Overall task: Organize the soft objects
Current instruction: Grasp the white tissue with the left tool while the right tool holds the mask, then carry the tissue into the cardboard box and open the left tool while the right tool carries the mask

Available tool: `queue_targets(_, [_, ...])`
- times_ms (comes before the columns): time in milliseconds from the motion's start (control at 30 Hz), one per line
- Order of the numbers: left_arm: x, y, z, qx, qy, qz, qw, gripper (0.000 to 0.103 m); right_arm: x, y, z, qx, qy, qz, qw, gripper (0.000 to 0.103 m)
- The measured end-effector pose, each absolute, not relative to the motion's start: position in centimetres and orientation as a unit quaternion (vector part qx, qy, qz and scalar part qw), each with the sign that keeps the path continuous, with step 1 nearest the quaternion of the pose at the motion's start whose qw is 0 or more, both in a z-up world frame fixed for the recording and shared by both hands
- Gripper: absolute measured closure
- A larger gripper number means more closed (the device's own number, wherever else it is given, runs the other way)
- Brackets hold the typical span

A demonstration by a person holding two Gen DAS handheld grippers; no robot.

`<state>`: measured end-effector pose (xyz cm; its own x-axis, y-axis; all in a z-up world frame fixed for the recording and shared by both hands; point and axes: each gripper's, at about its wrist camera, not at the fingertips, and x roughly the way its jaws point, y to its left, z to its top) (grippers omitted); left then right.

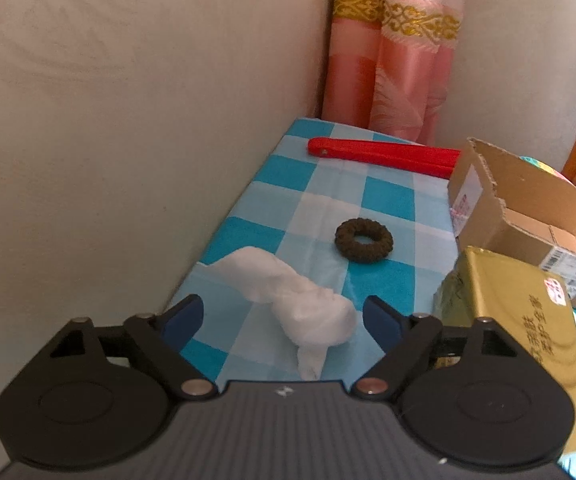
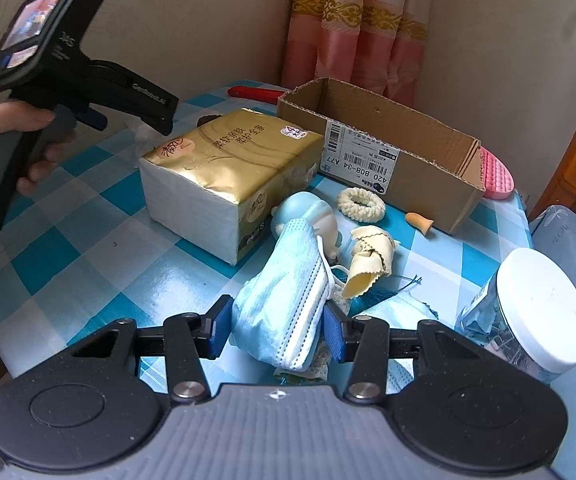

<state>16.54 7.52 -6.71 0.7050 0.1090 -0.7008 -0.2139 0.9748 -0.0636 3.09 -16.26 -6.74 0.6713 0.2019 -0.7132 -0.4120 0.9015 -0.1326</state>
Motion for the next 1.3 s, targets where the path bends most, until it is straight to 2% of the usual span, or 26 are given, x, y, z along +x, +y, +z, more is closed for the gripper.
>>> queue_targets(200, [17.4,7.3,-7.5,-0.069,0.384,0.085,0.917,0.019,3.5,-16.3,-6.9,-0.142,0.369,0.172,0.902,0.051])
queue_targets(300, [17.7,7.5,-7.8,-0.076,0.389,0.084,0.914,0.037,3.5,-16.3,-6.9,-0.142,0.369,0.171,0.902,0.051])
queue_targets(367, [17.8,7.7,-7.9,-0.085,0.392,0.079,0.913,0.041,3.5,-16.3,-6.9,-0.142,0.369,0.171,0.902,0.051])
queue_targets(433, [17.7,7.7,-8.0,-0.087,0.395,0.075,0.912,0.051,3.5,-16.3,-6.9,-0.143,0.368,0.169,0.903,0.051])
queue_targets(533, [17.4,7.8,-7.8,-0.088,0.396,0.069,0.911,0.059,3.4,-16.4,-6.8,-0.143,0.367,0.165,0.904,0.051])
queue_targets(933, [14.5,7.4,-4.7,-0.051,0.392,0.047,0.917,0.059,2.4,-17.2,-5.6,-0.132,0.356,0.173,0.909,0.051])
queue_targets(1300, [10.6,3.0,-0.2,0.008,0.387,-0.019,0.922,0.059,1.0,-18.9,-3.4,-0.118,0.328,0.185,0.919,0.051])
